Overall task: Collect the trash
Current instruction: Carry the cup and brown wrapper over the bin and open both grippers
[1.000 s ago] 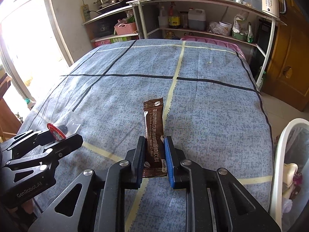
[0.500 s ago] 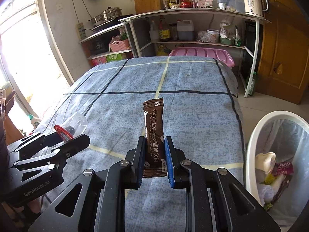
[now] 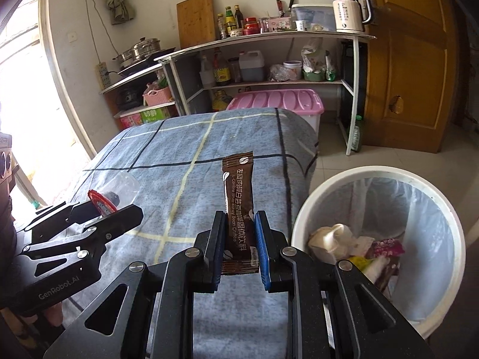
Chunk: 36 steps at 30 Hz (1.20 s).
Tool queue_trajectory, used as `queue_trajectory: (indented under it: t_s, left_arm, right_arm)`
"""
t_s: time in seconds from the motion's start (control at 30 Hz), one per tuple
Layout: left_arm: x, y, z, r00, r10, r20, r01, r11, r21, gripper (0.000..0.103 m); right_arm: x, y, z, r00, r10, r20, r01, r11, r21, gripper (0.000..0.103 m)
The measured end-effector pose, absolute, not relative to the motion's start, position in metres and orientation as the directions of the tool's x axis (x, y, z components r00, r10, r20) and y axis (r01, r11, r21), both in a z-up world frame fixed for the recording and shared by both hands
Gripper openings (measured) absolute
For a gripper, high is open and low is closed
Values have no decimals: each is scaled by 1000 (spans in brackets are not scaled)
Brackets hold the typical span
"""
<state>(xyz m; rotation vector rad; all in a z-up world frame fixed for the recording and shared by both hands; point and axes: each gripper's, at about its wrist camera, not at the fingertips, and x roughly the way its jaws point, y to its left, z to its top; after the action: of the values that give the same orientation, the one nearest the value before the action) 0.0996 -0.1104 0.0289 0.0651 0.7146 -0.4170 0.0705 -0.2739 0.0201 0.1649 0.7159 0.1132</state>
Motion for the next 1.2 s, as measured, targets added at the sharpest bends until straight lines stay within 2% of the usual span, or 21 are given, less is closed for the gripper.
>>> queue_trajectory:
  t_s: [0.57,1.2]
  left_arm:
    - [100,-213,31,569,-487,-663,568,815,-111,47]
    - [97,-299,-1,457,-504,-733,647,753,-115,47]
  right_arm:
    - [34,-367,20,743,-3,-669,145,977,156,21]
    - [28,-435,-12,649,-120,-752,293,951,101,21]
